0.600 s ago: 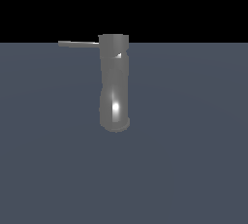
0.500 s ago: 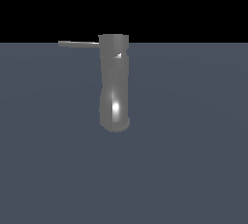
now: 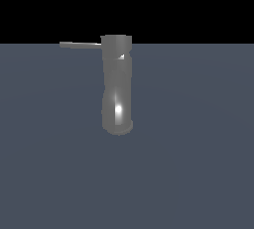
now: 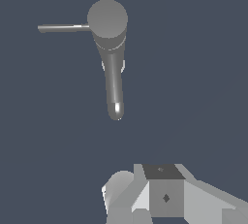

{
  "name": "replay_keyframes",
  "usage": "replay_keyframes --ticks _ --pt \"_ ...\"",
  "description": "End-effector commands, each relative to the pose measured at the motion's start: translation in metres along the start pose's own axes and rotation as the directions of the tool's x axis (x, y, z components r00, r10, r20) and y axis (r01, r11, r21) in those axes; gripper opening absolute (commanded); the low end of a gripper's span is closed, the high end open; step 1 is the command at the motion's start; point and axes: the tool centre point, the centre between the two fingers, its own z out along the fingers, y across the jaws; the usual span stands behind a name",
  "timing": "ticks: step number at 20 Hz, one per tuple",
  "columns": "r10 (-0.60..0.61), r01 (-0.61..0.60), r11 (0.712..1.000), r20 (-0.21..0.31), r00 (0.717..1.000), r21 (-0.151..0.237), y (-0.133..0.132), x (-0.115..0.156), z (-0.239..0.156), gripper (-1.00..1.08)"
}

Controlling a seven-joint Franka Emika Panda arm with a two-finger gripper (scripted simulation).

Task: Turn on the faucet by rotating a designated handle.

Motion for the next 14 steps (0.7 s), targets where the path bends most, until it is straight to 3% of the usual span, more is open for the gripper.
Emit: replay_keyframes --ticks 1,14 --pt "0.0 0.0 1.0 0.0 1.0 -0.001 0.0 0.0 0.0 -1.0" --pt "0.103 -0.103 0.994 0.005 0.995 0.021 -0.009 0.023 0.006 -1.0"
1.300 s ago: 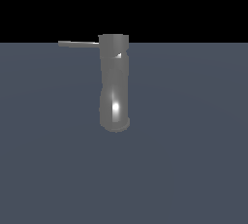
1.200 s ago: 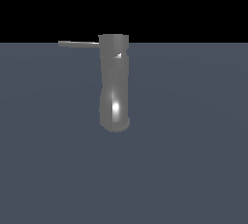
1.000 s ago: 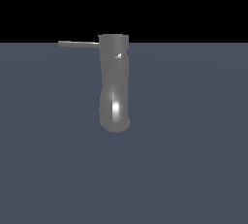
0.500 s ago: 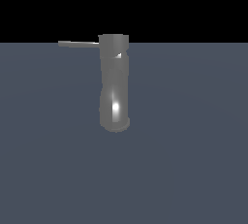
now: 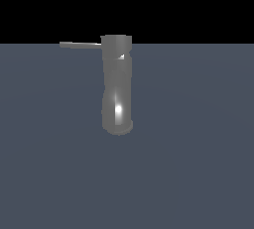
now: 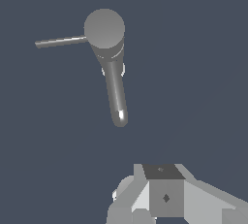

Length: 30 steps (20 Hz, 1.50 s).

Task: Turn on the faucet by rotating a designated handle.

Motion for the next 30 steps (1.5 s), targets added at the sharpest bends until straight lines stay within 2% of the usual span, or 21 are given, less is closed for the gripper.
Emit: replay_keyframes --ticks 1,8,15,22,30 --pt "0.035 -0.035 0.999 0.002 0.999 0.007 -0.004 0.007 0.002 -1.0" --pt "0.168 -0.168 0.985 0.015 0.986 0.029 -0.018 0.035 0.013 -1.0" --pt "0.313 -0.314 0.949 0.035 0.949 0.042 -0.036 0.064 0.027 -1.0" --pt "0.453 -0.455 0.889 0.055 0.89 0.044 -0.055 0.091 0.044 -1.0" --pt "0.602 -0.605 0.795 0.075 0.795 0.035 -0.079 0.121 0.067 -1.0"
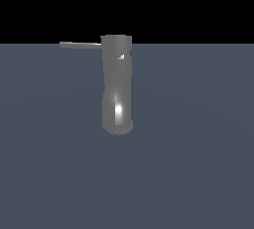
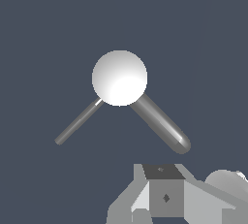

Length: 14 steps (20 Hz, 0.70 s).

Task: Turn on the faucet by rotating a designated handle.

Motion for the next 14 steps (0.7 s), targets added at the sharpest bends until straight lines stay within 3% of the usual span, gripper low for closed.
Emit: replay_keyframes --ticks 1,7,14 --pt "0.057 -0.057 0.998 0.003 0.998 0.0 -0.011 0.003 0.008 -1.0" --pt "0.191 -0.191 0.982 0.007 0.982 -0.005 -0.038 0.01 0.029 -1.0" --pt "0.342 -0.342 0.94 0.003 0.94 -0.012 -0.068 0.016 0.056 -1.0"
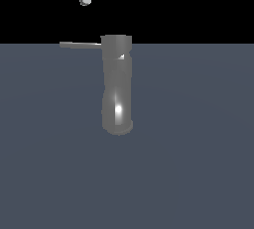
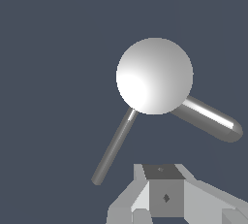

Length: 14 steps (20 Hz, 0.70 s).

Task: Turn on the faucet by rotating a designated handle.

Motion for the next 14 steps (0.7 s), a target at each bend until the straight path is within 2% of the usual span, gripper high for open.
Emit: replay_keyframes --ticks 1,7,14 --pt "0.058 -0.058 0.998 -0.002 0.998 -0.002 -0.011 -0.002 0.01 -1.0" --pt "0.191 -0.191 0.982 -0.012 0.982 -0.007 -0.036 -0.007 0.035 -1.0" --pt "0.333 -0.334 0.943 -0.029 0.942 -0.006 -0.062 -0.014 0.065 -1.0"
